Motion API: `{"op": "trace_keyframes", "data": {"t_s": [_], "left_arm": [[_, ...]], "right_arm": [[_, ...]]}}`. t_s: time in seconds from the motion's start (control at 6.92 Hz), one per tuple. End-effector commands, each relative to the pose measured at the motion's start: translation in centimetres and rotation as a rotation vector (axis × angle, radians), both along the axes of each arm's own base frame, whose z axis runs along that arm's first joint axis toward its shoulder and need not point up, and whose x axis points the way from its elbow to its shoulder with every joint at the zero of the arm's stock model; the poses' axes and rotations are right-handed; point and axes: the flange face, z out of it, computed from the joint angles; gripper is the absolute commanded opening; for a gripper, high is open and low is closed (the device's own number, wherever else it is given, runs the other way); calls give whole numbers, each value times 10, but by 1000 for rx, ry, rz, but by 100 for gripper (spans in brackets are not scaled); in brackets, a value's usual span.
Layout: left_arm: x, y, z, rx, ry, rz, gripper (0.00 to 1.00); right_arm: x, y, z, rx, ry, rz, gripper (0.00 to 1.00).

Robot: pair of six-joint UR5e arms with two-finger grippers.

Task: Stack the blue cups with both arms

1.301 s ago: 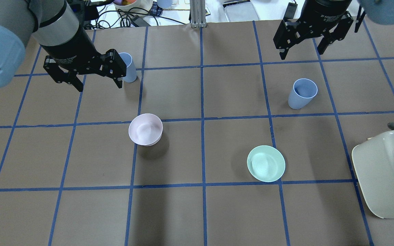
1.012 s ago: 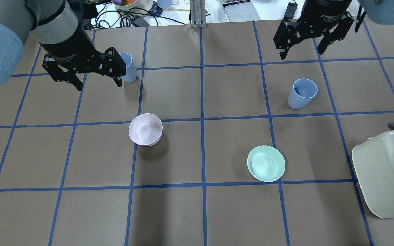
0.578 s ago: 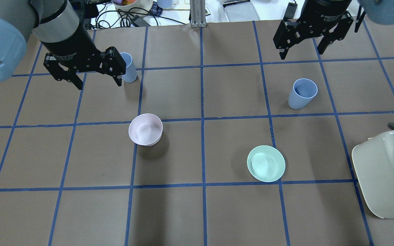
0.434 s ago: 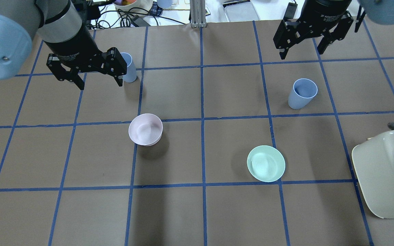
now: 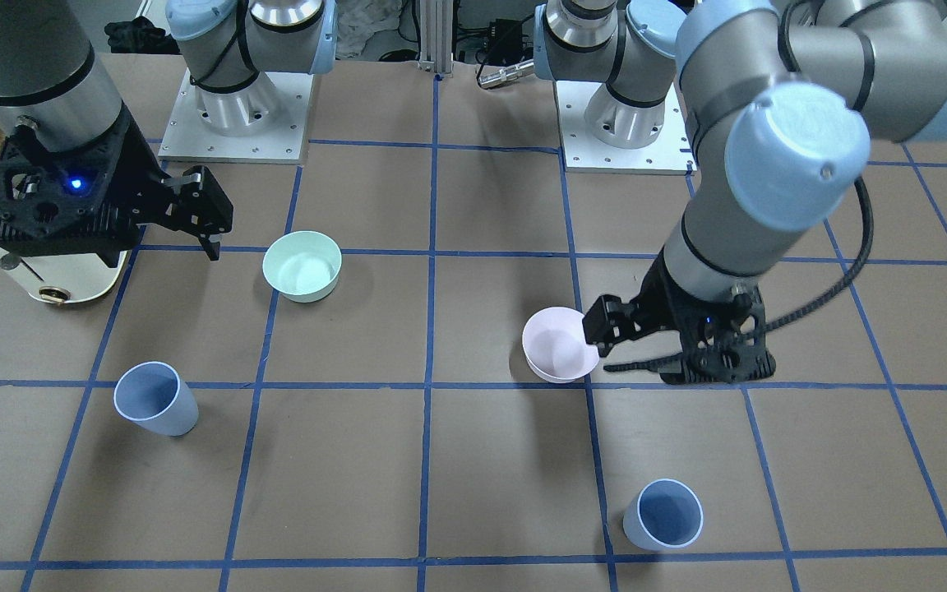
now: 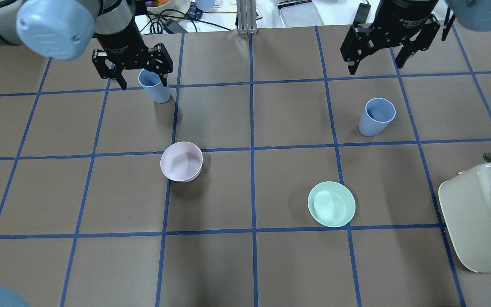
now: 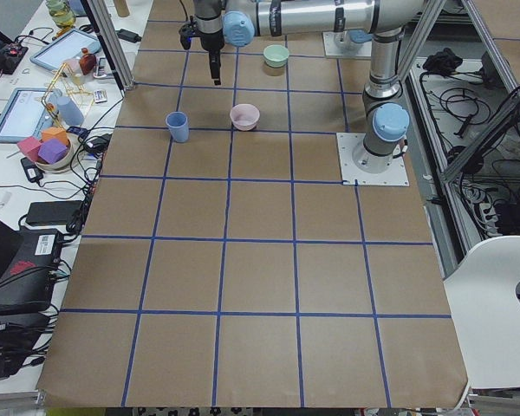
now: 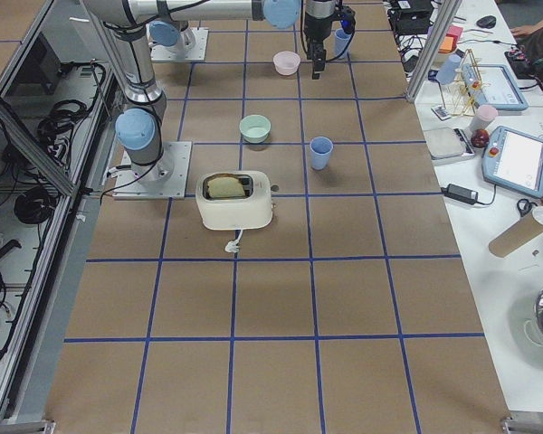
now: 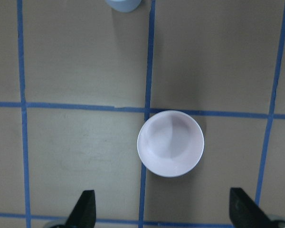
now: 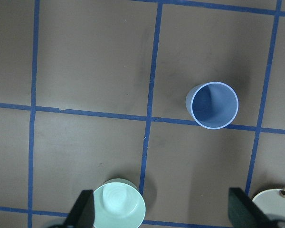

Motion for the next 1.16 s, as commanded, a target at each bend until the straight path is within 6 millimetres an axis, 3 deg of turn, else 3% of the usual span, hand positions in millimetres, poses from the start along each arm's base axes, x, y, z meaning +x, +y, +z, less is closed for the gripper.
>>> {"op": "trace_keyframes", "data": {"t_s": [0.0, 0.14, 0.43, 0.72, 1.01], "left_arm": [[1, -90, -48, -18, -24, -2, 100], [3, -118, -72, -75, -61, -16, 100], [2, -137, -122, -78, -62, -24, 96], [3, -135, -134, -42, -56, -15, 51], [5, -133, -138, -11, -57, -11, 51]], "right_arm": [[0, 0, 0, 0, 0, 0, 100], [0, 0, 0, 0, 0, 0, 100], [0, 0, 0, 0, 0, 0, 100], [0, 0, -1, 2, 0, 0, 100], [0, 0, -1, 2, 0, 0, 100]]}}
